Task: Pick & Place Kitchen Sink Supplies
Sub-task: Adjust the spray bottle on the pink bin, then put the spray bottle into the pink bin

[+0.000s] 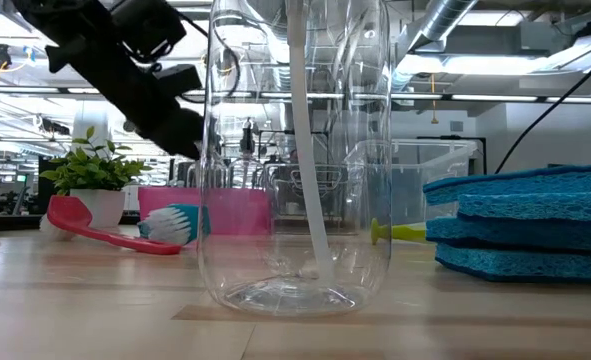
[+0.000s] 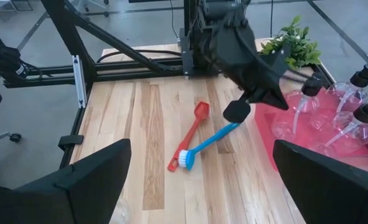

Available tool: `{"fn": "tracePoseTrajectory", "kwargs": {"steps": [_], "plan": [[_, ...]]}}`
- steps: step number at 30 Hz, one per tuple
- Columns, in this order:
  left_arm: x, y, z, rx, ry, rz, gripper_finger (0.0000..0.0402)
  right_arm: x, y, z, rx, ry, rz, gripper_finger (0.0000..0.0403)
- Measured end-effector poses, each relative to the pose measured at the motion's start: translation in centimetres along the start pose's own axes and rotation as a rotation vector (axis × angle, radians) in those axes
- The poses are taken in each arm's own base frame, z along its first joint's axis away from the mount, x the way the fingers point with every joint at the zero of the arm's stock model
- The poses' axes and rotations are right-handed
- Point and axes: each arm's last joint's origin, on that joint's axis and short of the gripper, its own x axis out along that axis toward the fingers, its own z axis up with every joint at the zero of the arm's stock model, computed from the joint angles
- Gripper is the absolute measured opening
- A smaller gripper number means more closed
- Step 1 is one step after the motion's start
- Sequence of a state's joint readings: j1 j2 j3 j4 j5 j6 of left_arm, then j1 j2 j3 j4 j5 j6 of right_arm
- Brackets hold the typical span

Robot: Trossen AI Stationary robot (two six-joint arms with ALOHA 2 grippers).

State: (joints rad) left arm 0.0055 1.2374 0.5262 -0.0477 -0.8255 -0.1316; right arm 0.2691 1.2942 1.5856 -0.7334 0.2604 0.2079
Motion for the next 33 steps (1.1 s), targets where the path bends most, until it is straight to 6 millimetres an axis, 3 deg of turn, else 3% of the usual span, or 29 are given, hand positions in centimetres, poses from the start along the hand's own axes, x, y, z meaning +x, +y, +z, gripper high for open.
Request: {"fn": "tracePoseTrajectory", "kwargs": {"steps": [9, 14, 27, 33], "plan": [[-1.3, 1.5, 0.6, -0.008, -0.026, -0.026, 0.0006, 0.0, 0.0, 0.0, 0.003, 0.0, 0.0, 0.0386], [-2.2, 2.0, 0.9, -0.038, -0.044, -0.132, 0.0007, -0.1, 0.3, -0.1, -0.002, 0.001, 0.011, 0.0385], [-5.9, 3.4, 1.6, -0.057, -0.145, -0.664, 0.0007, -0.5, 2.1, -0.4, 0.046, 0.006, 0.086, 0.0385], [-7.0, 3.8, 1.8, -0.095, -0.179, -0.816, 0.0025, -0.9, 2.4, -0.5, -0.033, 0.022, 0.15, 0.0385]]}}
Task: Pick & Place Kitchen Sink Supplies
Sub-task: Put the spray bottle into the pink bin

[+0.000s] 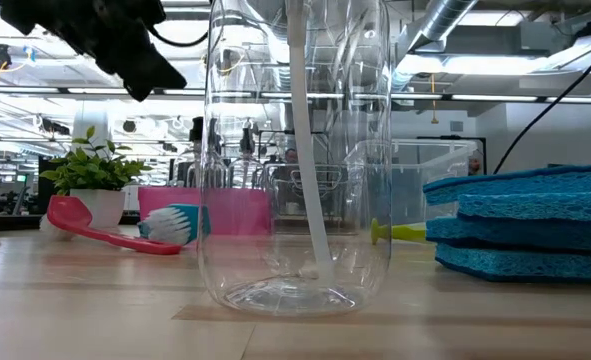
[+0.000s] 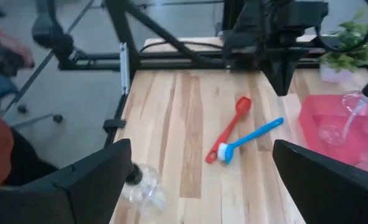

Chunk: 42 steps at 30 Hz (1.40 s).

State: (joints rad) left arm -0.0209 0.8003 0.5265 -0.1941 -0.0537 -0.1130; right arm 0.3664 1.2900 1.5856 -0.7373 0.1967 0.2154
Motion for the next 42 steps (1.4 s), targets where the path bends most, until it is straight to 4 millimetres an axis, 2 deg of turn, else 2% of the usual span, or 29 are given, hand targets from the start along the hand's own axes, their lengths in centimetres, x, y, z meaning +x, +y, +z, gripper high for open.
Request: {"fn": "tracePoseTrajectory", "kwargs": {"steps": [4, 11, 13, 18, 25, 30, 33, 36, 42], "plan": [[-0.1, -0.6, 0.2, 0.008, -0.021, -0.032, 0.0046, -1.2, -0.3, -0.4, -0.065, 0.032, 0.007, 0.0385], [-0.3, -2.1, 1.1, 0.036, -0.132, -0.095, 0.0072, -5.1, -1.1, -0.8, -0.125, 0.016, 0.012, 0.0385], [-0.2, -2.6, 0.9, 0.048, -0.127, -0.086, 0.0076, -6.0, -1.2, -1.4, -0.154, 0.009, 0.027, 0.0384], [0.3, -4.0, 0.5, 0.08, -0.105, -0.112, 0.0086, -7.8, -1.9, -4.7, -0.188, 0.002, 0.048, 0.0385], [1.8, -5.8, 0.8, 0.064, -0.158, -0.179, 0.01, -9.8, -3.5, -9.4, -0.177, -0.14, 0.067, 0.0385], [2.6, -6.1, 0.3, 0.038, -0.125, -0.168, 0.0104, -12.2, -4.9, -12.2, -0.219, -0.168, 0.033, 0.0386], [2.7, -6.0, 0.4, 0.035, -0.132, -0.151, 0.0104, -13.4, -5.7, -14.1, -0.137, -0.135, 0.025, 0.0386], [2.6, -6.0, 0.5, 0.03, -0.147, -0.127, 0.0104, -14.3, -6.3, -15.9, -0.089, -0.208, 0.039, 0.0385], [2.5, -5.9, 0.8, 0.02, -0.178, -0.099, 0.0104, -13.0, -6.6, -19.6, -0.141, -0.401, 0.135, 0.0386]]}}
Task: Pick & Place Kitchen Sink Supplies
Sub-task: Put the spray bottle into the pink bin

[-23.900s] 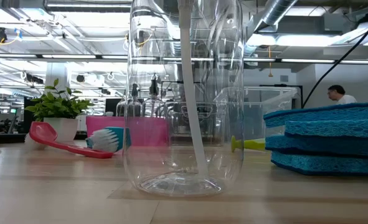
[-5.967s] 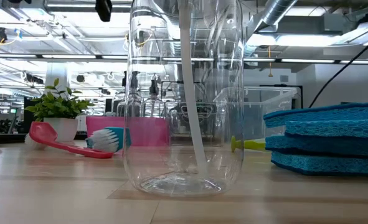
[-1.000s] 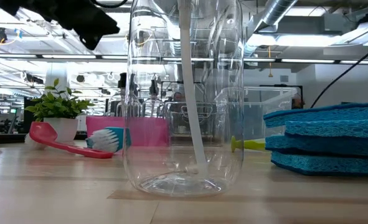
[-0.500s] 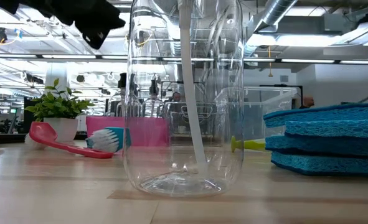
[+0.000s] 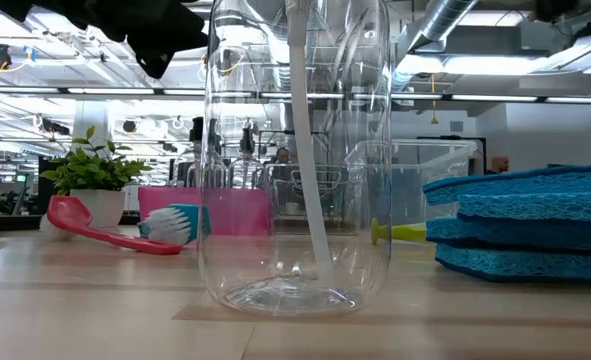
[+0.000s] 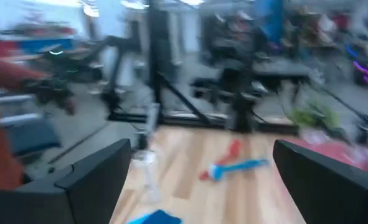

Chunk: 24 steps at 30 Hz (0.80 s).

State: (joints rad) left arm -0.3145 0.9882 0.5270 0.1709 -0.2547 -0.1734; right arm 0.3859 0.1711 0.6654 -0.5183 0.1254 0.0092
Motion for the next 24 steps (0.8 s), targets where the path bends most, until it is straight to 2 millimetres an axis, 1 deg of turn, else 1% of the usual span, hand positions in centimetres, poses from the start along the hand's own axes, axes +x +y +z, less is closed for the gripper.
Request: {"fn": "tracePoseTrajectory", "kwargs": {"steps": [3, 7, 9, 11, 14, 16, 18, 24], "plan": [[0.0, 0.0, 0.0, -0.001, -0.004, 0.008, 0.0104, 0.6, 0.4, -3.0, -0.051, 0.019, 0.137, 0.0385], [0.0, 0.0, 0.0, -0.001, -0.005, 0.014, 0.0104, 0.7, 0.5, -5.4, -0.049, -0.011, 0.154, 0.0385], [0.0, 0.0, 0.0, -0.001, -0.005, 0.015, 0.0104, 0.9, 0.5, -5.3, -0.055, -0.058, 0.143, 0.0385], [0.0, 0.0, 0.1, -0.002, -0.008, 0.014, 0.0104, 1.0, 0.4, -5.7, -0.065, -0.024, 0.117, 0.0385], [0.0, 0.0, 0.1, -0.003, -0.013, 0.018, 0.0104, 1.5, 0.2, -5.8, -0.024, -0.054, 0.039, 0.0386], [0.0, 0.1, 0.1, -0.003, -0.013, 0.021, 0.0104, 1.9, 0.3, -6.8, -0.028, -0.03, 0.029, 0.0386], [0.0, 0.1, 0.1, -0.003, -0.014, 0.029, 0.0104, 2.4, 0.3, -7.2, -0.049, -0.066, 0.031, 0.0386], [0.0, 0.1, 0.1, -0.003, -0.016, 0.034, 0.0104, 3.6, 0.4, -9.5, -0.077, -0.03, 0.018, 0.0385]]}}
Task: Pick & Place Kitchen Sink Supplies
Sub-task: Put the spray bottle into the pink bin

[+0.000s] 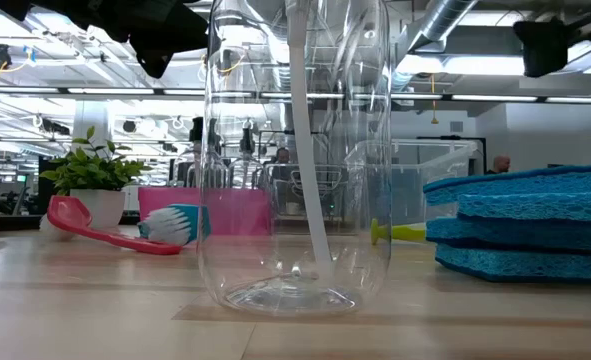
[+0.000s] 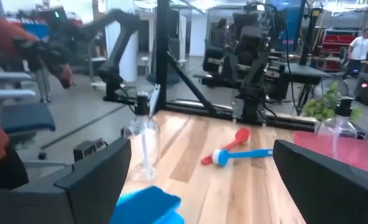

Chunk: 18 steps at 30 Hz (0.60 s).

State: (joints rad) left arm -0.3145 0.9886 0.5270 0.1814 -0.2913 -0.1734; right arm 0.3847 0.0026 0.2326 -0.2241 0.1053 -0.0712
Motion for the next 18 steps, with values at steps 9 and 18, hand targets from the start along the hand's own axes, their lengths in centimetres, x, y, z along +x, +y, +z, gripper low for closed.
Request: {"fn": "tracePoseTrajectory", "kwargs": {"steps": [9, 18], "plan": [[0.0, 0.0, 0.0, 0.0, 0.002, -0.011, 0.0104, 1.0, 0.3, -2.3, 0.017, -0.009, 0.0, 0.0386], [0.0, -0.2, 0.0, -0.009, 0.01, -0.06, 0.0104, 1.5, 0.4, -3.5, 0.019, -0.018, 0.0, 0.0385]]}}
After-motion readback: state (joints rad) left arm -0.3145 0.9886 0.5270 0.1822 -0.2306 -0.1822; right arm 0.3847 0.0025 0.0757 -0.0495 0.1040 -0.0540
